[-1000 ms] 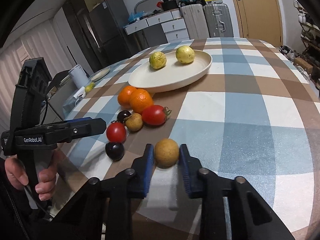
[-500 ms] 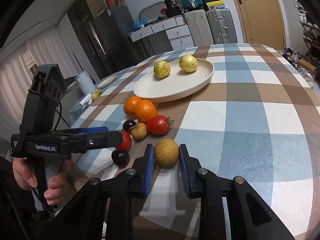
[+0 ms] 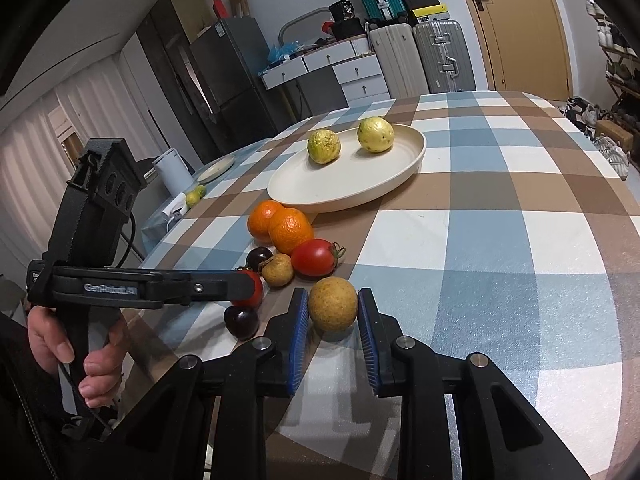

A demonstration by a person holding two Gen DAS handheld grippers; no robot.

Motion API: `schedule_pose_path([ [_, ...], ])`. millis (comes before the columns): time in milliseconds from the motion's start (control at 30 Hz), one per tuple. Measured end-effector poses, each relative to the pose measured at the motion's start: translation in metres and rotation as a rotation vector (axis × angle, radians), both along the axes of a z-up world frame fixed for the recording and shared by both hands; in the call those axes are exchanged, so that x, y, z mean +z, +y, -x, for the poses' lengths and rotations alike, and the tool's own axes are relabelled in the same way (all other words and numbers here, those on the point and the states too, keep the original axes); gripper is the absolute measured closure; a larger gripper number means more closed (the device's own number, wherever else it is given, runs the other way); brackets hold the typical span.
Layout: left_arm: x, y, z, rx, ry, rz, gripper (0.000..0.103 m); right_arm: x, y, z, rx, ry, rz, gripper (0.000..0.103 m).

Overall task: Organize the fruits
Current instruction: 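Grasp the round tan fruit with the right tool while the left tool grasps the red tomato, then carry the tan fruit and red tomato onto the cream plate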

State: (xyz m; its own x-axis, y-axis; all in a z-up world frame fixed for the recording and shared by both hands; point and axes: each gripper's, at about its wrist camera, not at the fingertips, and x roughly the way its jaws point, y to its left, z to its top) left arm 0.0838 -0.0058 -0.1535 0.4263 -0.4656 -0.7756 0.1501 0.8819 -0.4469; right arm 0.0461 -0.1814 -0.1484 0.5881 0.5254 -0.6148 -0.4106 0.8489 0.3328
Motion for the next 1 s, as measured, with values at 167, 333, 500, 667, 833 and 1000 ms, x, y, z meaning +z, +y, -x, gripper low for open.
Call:
schedule_pose_path([
  [167, 0.002, 0.001, 0.001, -0.007, -0.009, 0.006, 0.077, 0.002, 0.002, 0.000, 0.002, -0.003, 0.005, 0.078],
  [333, 0.009, 0.004, 0.005, -0.011, -0.032, 0.003, 0.077, 0.005, 0.004, 0.000, 0.005, -0.010, 0.013, 0.078],
  [500, 0.017, 0.009, 0.006, -0.016, -0.053, 0.021, 0.077, 0.010, 0.008, -0.003, 0.020, -0.015, 0.012, 0.078],
  [667, 0.025, 0.015, 0.006, -0.024, -0.073, 0.041, 0.077, 0.017, 0.015, -0.008, 0.024, -0.034, 0.012, 0.078],
  [833, 0.037, 0.021, 0.002, -0.036, -0.093, 0.057, 0.077, 0.021, 0.017, -0.021, 0.019, -0.032, 0.007, 0.078],
  [1000, 0.050, 0.031, -0.014, -0.021, -0.118, 0.066, 0.077, 0.029, 0.020, -0.038, 0.022, -0.038, -0.008, 0.078],
])
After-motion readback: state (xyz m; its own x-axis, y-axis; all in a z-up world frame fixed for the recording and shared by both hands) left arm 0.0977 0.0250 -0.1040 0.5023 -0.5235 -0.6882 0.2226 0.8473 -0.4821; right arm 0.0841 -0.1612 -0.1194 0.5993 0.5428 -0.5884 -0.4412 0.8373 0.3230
